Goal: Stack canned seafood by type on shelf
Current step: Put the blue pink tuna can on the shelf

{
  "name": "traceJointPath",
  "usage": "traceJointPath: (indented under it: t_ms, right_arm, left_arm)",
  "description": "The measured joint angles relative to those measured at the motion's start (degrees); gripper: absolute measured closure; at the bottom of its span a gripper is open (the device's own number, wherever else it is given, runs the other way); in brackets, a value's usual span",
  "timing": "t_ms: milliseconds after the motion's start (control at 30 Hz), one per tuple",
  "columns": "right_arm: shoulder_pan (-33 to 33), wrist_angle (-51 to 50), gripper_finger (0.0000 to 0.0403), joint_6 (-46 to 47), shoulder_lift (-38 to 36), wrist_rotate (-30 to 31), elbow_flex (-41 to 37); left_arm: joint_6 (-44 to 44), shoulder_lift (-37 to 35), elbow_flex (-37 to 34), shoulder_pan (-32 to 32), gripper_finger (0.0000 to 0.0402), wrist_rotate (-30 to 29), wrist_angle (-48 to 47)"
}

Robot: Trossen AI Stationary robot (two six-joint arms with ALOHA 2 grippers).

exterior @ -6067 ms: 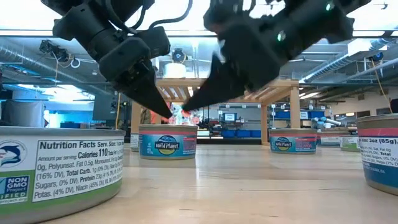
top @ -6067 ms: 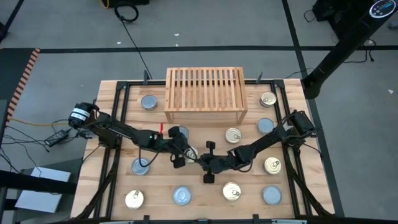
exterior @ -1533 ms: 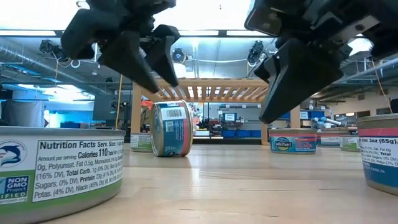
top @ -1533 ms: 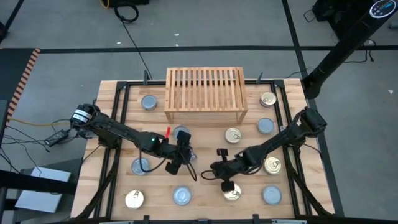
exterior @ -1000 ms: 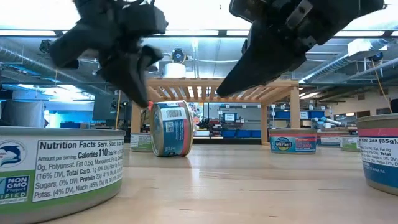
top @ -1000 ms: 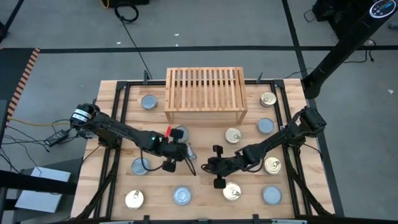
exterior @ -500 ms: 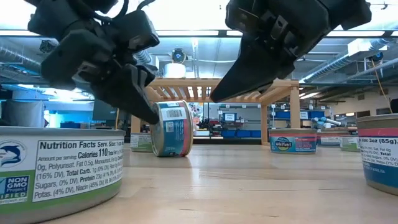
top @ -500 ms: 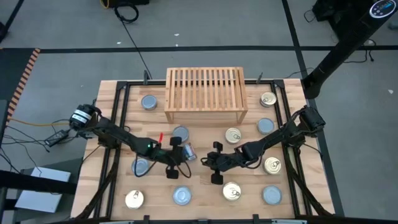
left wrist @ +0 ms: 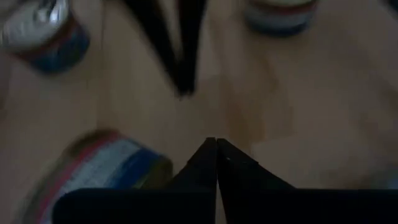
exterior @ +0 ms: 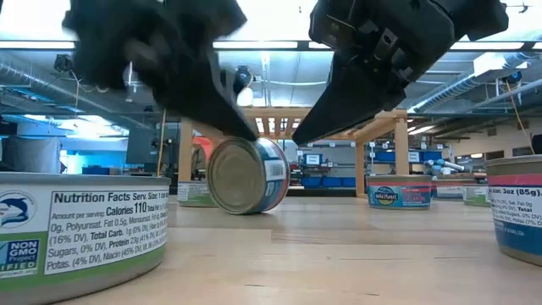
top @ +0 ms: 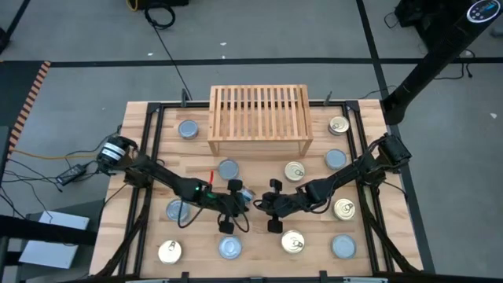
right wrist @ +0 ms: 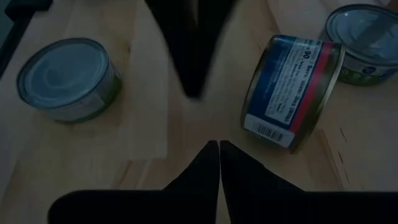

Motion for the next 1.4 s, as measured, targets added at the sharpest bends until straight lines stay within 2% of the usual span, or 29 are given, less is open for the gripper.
traceJointPath:
  t_ms: [167, 267, 533, 667, 800, 1167, 1400]
  right_arm:
    - [0.0, -1.13, 0.0371, -0.11, 0.0, 0.0, 0.02]
    - [0.09, -1.31, 0.0371, -0.13, 0.0, 0.0, 0.02]
    - [0.26, -1.39, 0.0371, -0.14, 0.0, -0.36, 0.02]
    - [0.26, -1.47, 0.037, -0.24, 0.0, -0.44, 0.02]
    - [0.26, -1.47, 0.037, -0.33, 0.0, -0.44, 0.02]
    - [0.26, -1.53, 0.0374, -0.37, 0.0, -1.37, 0.02]
    - [0.26, -1.82, 0.0376, -0.76, 0.0, -1.49, 0.02]
  left_arm:
    - [2.54, -1.71, 9.97, -0.91, 0.0337, 0.11, -18.84]
    - [2.54, -1.71, 14.48, -0.69, 0.0294, -2.2, -26.14]
    - [2.52, -1.11, 15.26, 2.69, 0.0135, -5.99, -28.76]
    - [4.0, -1.07, 15.25, 4.53, 0.0083, -6.8, -29.3]
    - [5.98, -1.07, 15.25, 5.86, 0.0066, -3.95, -29.34]
    - [10.11, -0.11, 15.25, 9.58, 0.0065, 2.15, -30.74]
    - [13.7, 2.6, 15.25, 9.8, 0.0065, 3.38, -30.8]
